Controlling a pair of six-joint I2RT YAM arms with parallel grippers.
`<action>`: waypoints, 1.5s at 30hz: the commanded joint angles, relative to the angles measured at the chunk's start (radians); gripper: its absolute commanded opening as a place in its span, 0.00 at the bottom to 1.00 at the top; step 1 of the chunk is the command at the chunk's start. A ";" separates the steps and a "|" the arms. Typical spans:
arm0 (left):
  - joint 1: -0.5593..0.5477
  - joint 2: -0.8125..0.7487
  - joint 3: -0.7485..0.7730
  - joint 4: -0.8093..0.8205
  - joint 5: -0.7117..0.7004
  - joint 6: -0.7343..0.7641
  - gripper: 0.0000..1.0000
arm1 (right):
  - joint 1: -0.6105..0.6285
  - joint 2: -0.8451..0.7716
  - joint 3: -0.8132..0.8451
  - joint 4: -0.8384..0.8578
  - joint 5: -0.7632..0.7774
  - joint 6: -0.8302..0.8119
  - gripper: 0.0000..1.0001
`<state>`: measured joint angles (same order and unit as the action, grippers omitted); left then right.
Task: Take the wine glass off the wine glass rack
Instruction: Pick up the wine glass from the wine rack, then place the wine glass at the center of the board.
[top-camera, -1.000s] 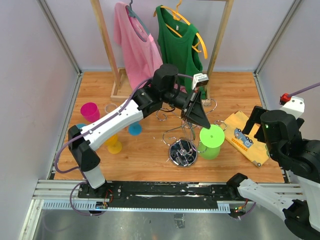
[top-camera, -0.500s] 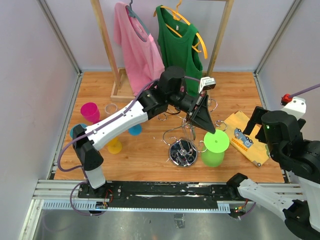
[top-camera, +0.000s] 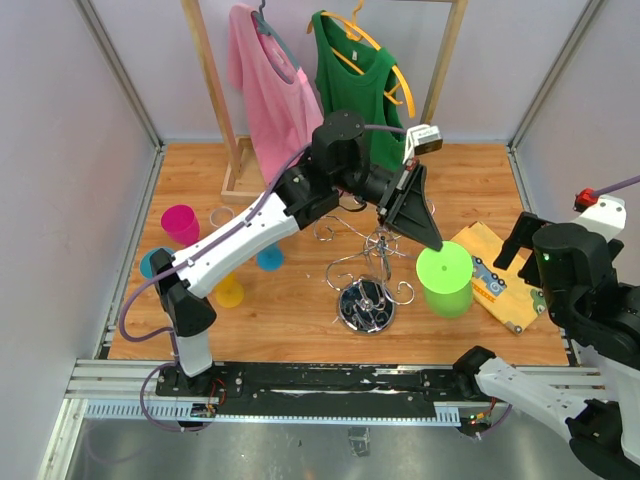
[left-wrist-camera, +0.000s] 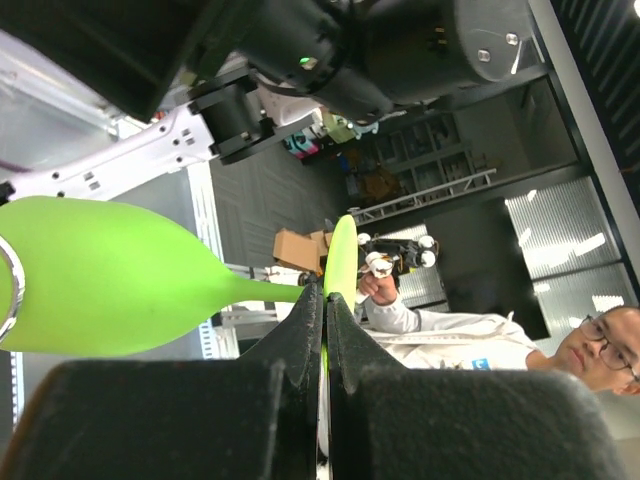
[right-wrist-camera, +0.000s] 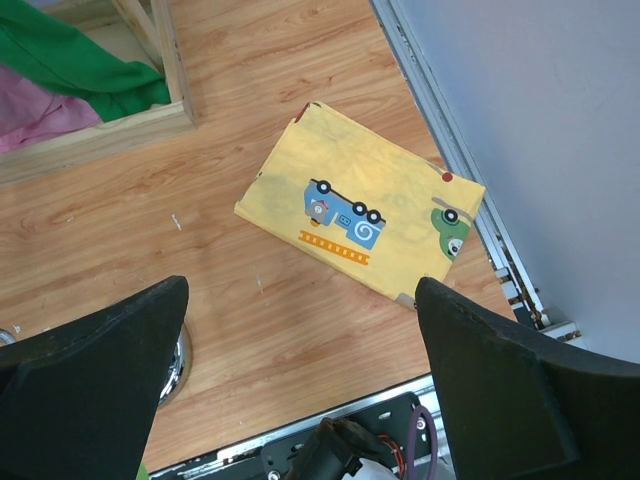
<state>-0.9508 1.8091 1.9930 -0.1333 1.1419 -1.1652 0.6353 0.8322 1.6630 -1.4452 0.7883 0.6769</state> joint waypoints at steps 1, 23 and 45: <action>-0.009 -0.005 0.079 0.123 0.047 -0.057 0.00 | -0.028 0.020 0.039 -0.028 0.038 0.010 0.99; 0.418 -0.116 0.219 0.446 -0.017 -0.133 0.00 | -0.029 0.317 0.363 0.220 -0.177 -0.227 0.99; 0.699 -0.419 -0.098 0.078 -0.181 0.216 0.00 | -0.029 0.497 0.371 0.953 -1.036 -0.072 1.00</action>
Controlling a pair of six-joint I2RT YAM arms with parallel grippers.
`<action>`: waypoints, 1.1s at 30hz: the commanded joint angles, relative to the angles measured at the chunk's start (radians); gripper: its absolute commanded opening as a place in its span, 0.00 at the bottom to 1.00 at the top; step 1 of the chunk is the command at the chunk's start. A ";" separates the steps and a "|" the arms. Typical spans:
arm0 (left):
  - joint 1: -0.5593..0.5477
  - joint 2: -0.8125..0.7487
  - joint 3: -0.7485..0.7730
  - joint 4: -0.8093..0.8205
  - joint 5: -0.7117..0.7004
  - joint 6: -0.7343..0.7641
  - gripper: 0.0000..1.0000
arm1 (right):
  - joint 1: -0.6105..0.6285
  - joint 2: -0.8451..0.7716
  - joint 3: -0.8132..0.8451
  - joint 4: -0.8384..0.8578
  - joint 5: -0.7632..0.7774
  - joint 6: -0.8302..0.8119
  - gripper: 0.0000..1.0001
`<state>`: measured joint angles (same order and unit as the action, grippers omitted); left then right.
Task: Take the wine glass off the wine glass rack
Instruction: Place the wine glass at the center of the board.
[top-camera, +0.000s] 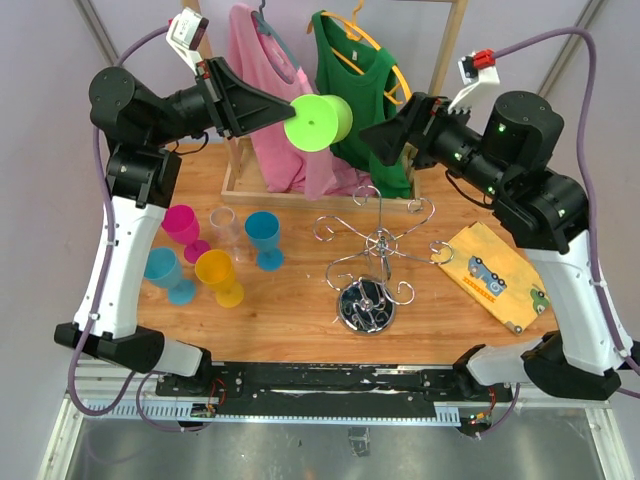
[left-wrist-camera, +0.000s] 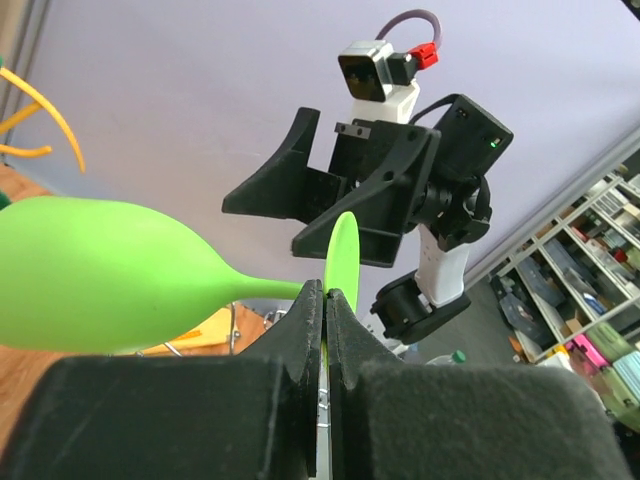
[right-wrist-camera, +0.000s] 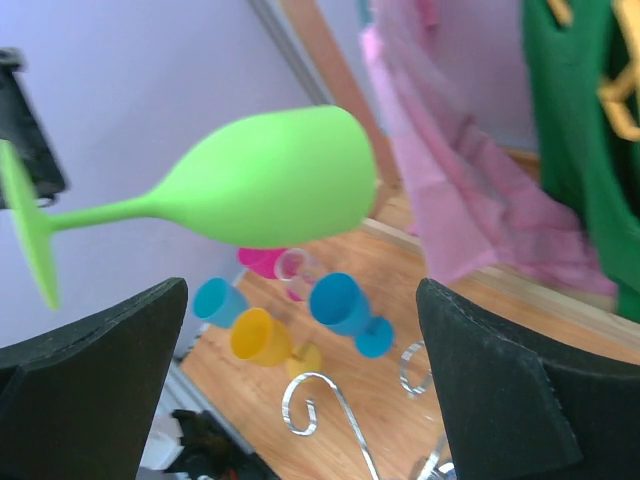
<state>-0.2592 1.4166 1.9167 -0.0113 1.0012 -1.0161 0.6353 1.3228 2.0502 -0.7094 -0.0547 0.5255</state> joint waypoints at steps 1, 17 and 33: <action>0.008 -0.025 -0.022 -0.049 -0.042 0.076 0.00 | -0.030 0.012 -0.012 0.234 -0.216 0.084 0.99; 0.008 0.026 -0.042 -0.004 -0.057 0.070 0.00 | -0.072 0.042 -0.190 0.628 -0.498 0.316 0.99; 0.008 0.038 -0.046 0.045 -0.033 0.028 0.00 | -0.074 0.079 -0.228 0.657 -0.539 0.360 0.25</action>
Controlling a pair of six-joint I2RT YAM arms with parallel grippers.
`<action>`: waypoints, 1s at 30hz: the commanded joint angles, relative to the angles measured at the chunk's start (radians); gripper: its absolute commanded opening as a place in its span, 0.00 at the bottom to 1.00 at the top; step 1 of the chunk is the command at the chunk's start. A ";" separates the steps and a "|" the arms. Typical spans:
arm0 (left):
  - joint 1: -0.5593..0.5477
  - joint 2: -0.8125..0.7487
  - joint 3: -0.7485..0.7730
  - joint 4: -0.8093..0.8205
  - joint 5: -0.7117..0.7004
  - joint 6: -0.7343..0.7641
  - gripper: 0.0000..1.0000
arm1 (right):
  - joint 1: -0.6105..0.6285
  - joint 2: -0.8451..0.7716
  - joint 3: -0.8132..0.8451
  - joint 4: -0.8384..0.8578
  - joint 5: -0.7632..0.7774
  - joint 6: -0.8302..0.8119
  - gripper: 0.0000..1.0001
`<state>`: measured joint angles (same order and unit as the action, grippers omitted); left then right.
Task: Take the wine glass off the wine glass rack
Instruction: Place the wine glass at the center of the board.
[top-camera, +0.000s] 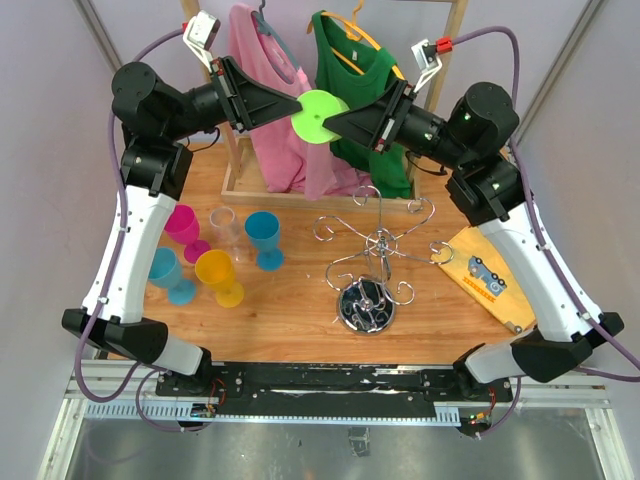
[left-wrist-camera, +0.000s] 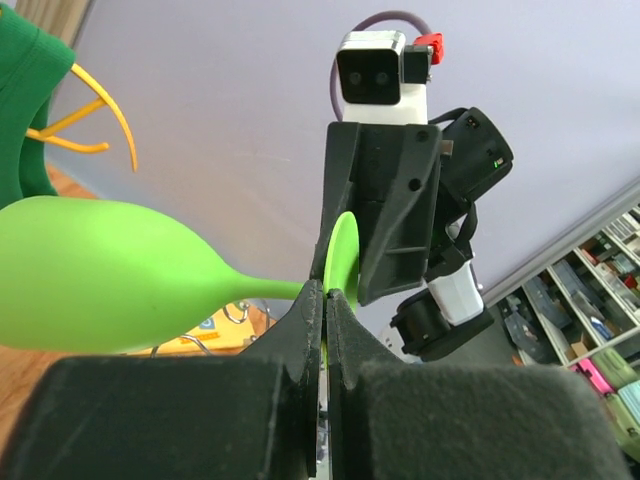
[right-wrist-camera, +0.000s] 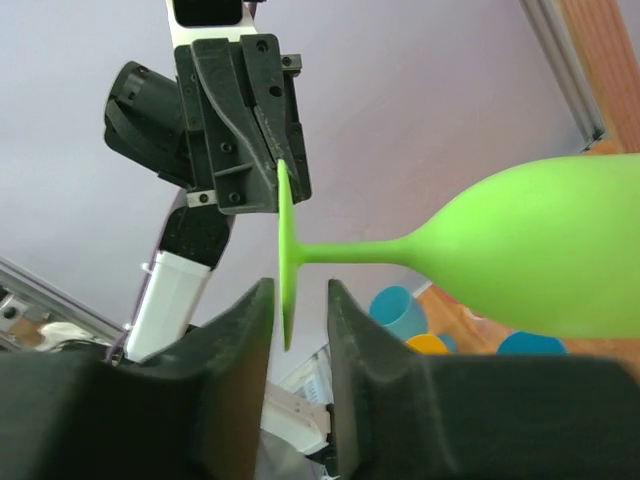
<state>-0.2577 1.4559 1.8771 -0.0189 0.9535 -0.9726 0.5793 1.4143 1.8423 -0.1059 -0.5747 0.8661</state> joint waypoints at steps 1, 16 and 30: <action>0.006 -0.003 -0.009 0.056 0.020 -0.020 0.00 | -0.020 -0.018 -0.027 0.057 -0.016 0.022 0.15; 0.124 -0.042 -0.149 0.463 0.062 -0.310 0.48 | -0.110 -0.137 -0.063 0.157 -0.042 0.113 0.01; 0.178 -0.063 -0.309 0.690 0.023 -0.509 0.76 | -0.114 -0.218 -0.269 0.553 -0.103 0.437 0.01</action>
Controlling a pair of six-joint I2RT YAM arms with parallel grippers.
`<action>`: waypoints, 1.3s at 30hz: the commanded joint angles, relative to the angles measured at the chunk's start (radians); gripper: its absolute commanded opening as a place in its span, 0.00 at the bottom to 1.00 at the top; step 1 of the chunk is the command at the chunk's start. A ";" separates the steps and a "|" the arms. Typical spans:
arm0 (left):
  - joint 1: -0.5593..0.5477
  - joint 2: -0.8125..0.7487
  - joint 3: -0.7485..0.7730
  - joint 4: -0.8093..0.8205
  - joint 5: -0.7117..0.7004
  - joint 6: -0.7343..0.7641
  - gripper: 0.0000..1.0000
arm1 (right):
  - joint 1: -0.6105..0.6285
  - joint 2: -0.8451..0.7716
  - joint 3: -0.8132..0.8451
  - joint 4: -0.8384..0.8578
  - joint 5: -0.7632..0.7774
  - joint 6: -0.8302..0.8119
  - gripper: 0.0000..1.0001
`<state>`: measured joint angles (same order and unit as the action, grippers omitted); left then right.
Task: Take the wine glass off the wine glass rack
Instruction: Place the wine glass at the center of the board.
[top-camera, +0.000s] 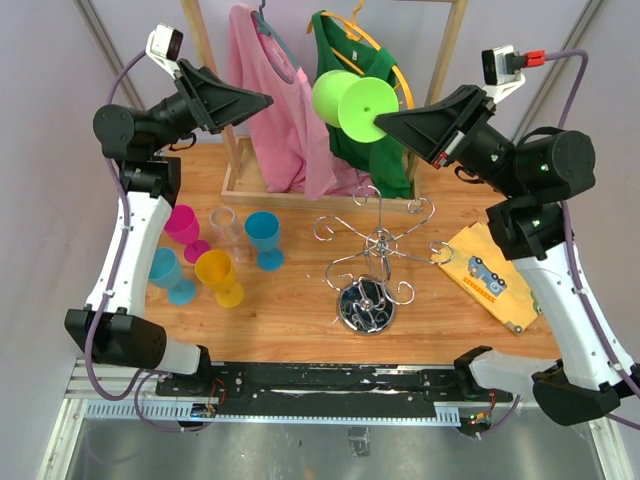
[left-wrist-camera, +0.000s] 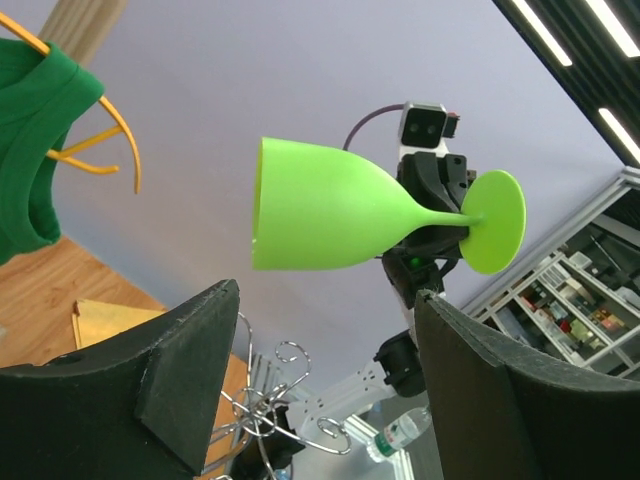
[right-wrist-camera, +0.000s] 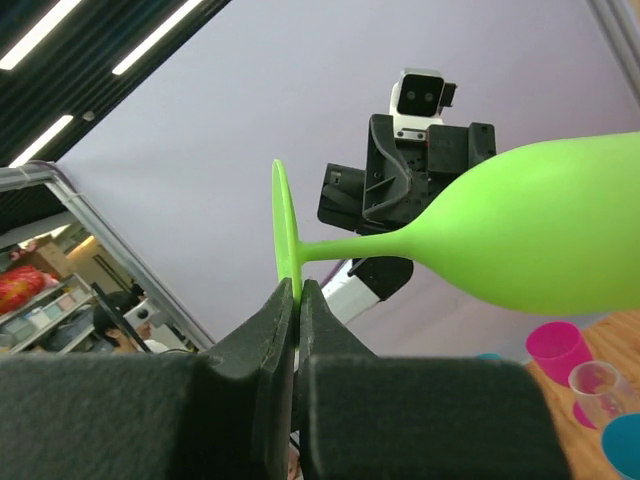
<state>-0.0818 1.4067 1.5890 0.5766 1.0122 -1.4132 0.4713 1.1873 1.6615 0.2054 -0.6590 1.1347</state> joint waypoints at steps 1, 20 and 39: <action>0.002 -0.009 -0.033 0.109 -0.052 -0.092 0.76 | -0.001 0.017 -0.100 0.277 -0.014 0.191 0.01; 0.004 0.049 -0.087 0.205 -0.064 -0.149 0.75 | 0.072 0.201 -0.036 0.590 -0.034 0.347 0.01; -0.013 0.049 -0.041 0.261 -0.053 -0.196 0.68 | 0.116 0.264 -0.042 0.598 -0.037 0.334 0.01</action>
<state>-0.0704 1.4734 1.5055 0.7692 0.9607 -1.5932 0.5594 1.4105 1.5944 0.7162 -0.6853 1.4479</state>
